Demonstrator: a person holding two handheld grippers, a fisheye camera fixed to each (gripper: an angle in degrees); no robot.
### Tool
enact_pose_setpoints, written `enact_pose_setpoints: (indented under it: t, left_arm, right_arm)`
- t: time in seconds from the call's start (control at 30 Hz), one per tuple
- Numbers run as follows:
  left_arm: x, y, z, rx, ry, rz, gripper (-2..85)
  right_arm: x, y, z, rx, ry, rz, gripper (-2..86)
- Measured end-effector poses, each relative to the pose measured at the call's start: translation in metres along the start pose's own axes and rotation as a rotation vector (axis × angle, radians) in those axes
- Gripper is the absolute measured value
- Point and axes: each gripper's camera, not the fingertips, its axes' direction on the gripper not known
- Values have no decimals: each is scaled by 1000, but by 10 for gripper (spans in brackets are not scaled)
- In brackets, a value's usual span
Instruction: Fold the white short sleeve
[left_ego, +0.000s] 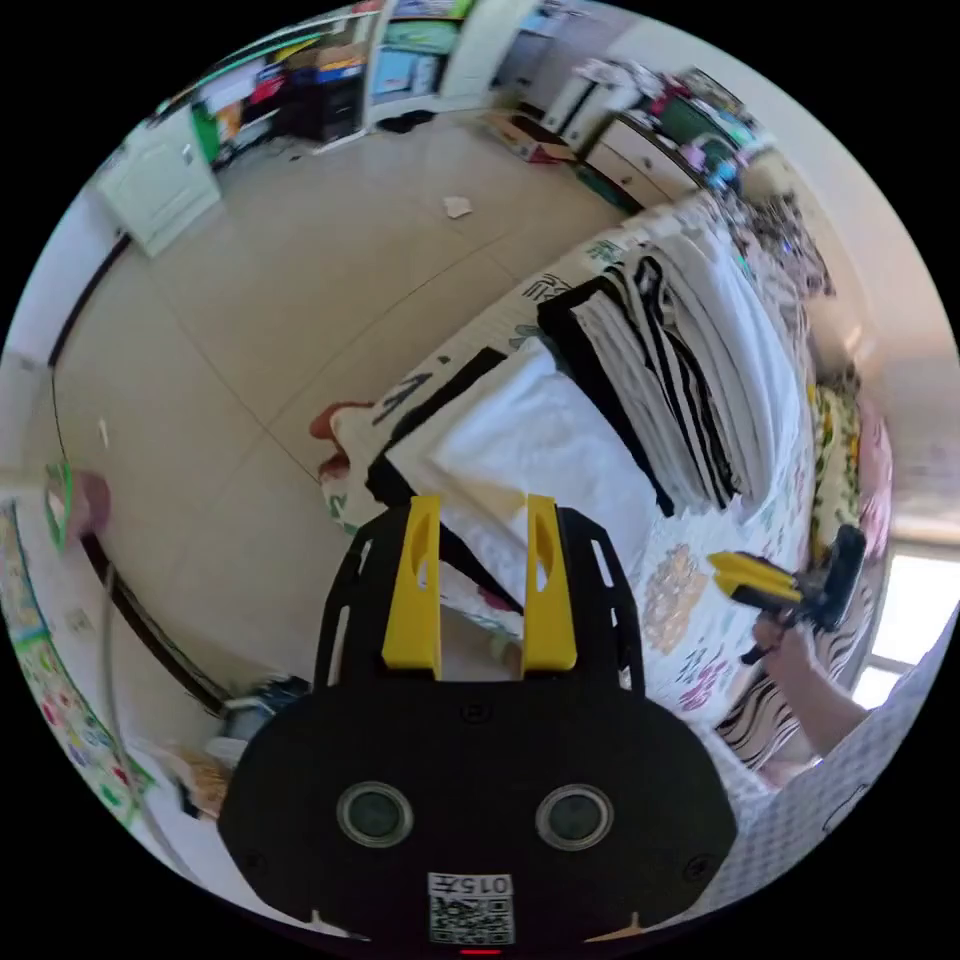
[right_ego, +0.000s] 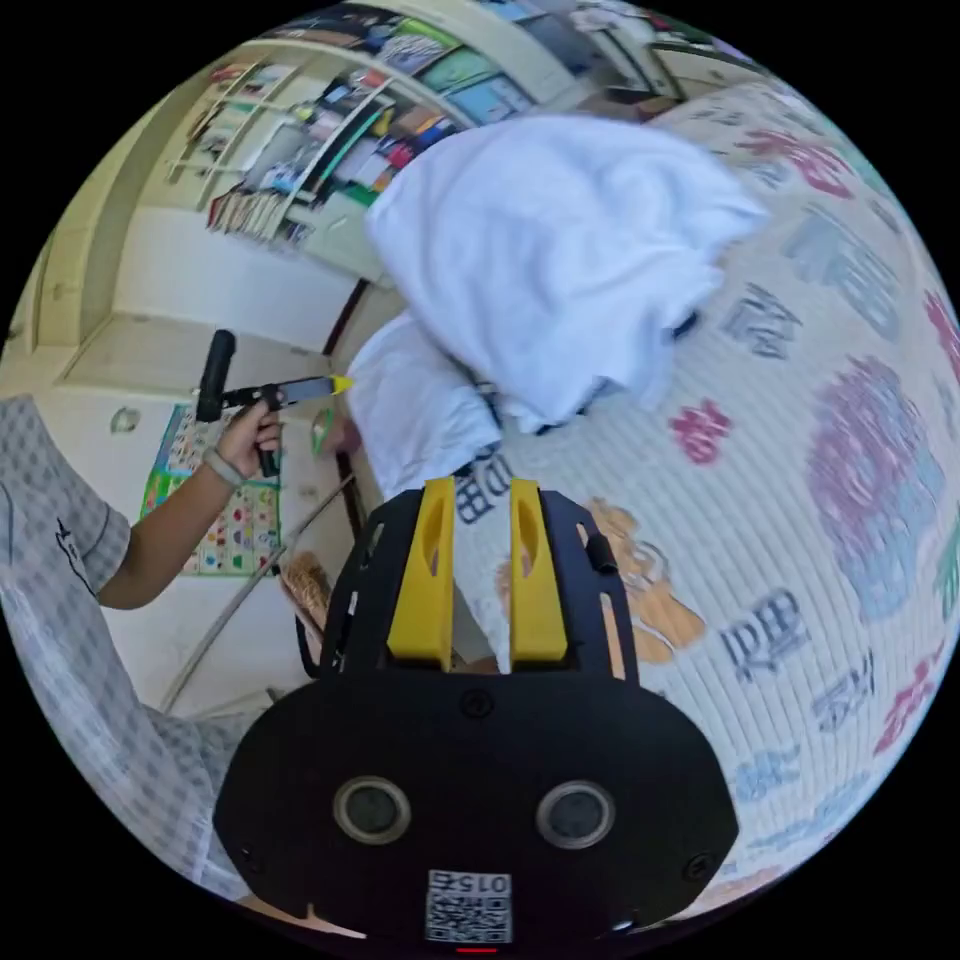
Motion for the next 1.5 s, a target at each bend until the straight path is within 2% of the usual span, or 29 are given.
enact_pose_setpoints:
  t: [0.1, 0.17, 0.27, 0.33, 0.47, 0.57, 0.63, 0.7, 0.77, 0.87, 1.03, 1.1, 1.23, 1.3, 1.4, 1.5]
  left_arm:
    - [-13, 22, 14, 28, 141, -154, 96]
    - [-12, 29, 15, 74, 172, -188, 67]
    - [0, 41, -1, 141, 207, -152, 50]
    - [11, 53, -16, 181, 280, -108, 49]
    - [47, 89, -52, 228, 406, 40, 62]
    - [78, 111, -58, 200, 540, 137, 118]
    - [101, 121, -44, 116, 603, 183, 143]
    - [136, 134, -8, -56, 661, 244, 150]
    - [160, 147, 23, -144, 733, 255, 144]
    - [206, 170, 75, -242, 775, 247, 140]
    - [308, 210, 152, -369, 629, 416, 141]
    - [350, 222, 199, -418, 618, 426, 142]
    - [409, 224, 252, -433, 703, 375, 146]
    - [467, 230, 264, -393, 642, 506, 157]
    - [539, 250, 283, -374, 579, 685, 169]
    - [592, 264, 314, -403, 628, 712, 174]
  right_arm:
    - [-45, -29, 45, -74, 18, -178, 111]
    - [-61, -46, 72, -118, 7, -210, 101]
    - [-68, -63, 99, -217, 78, -183, 49]
    - [-64, -62, 85, -207, 46, -176, 26]
    - [-34, -21, -3, -94, -252, -132, 10]
    - [-13, 25, -79, -64, -507, -126, 6]
    - [-1, 58, -122, -23, -634, -100, 5]
    - [27, 104, -172, 111, -799, 40, 4]
    - [49, 138, -203, 219, -836, 145, 4]
    - [89, 196, -250, 387, -800, 289, 5]
    - [173, 297, -319, 753, -859, 512, 5]
    - [217, 352, -353, 871, -759, 625, 6]
    - [280, 432, -392, 882, -531, 859, 6]
    - [306, 467, -408, 827, -466, 926, 6]
    - [310, 483, -420, 815, -520, 868, 6]
    - [301, 487, -425, 857, -629, 799, 6]
